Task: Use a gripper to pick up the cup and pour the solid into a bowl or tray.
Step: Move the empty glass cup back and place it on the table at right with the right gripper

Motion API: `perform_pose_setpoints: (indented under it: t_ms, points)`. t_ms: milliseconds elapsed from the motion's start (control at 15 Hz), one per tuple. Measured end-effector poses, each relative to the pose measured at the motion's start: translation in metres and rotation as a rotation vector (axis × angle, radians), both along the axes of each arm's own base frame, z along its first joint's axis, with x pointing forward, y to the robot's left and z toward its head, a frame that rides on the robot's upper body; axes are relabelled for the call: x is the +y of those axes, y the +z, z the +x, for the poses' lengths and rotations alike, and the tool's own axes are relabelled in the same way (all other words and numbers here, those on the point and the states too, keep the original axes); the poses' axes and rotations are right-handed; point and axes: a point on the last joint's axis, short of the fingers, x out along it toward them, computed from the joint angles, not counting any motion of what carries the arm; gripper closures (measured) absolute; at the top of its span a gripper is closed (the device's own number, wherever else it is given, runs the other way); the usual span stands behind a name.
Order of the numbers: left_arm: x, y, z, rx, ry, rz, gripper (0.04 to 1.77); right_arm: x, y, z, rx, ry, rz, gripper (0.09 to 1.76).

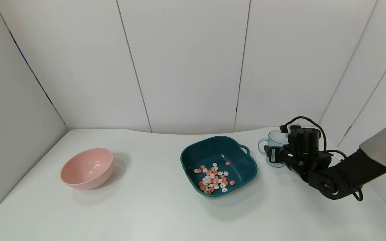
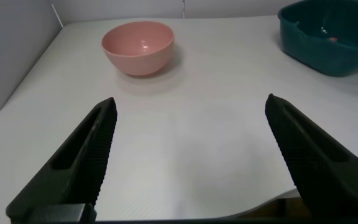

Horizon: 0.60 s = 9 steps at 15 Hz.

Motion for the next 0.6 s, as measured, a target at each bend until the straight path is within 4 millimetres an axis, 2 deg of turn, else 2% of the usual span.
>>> perform_pose_setpoints:
  t_ms: [267,600]
  points:
    - [0.0000,0.0000,0.0000,0.000,0.000,0.000,0.09,-0.0010,-0.0053,0.0016,0.011,-0.005,0.002,0.50]
    - [0.0000,0.0000,0.0000,0.000,0.000,0.000,0.09,-0.0009,-0.0054,0.0024,0.010,-0.006,0.006,0.32]
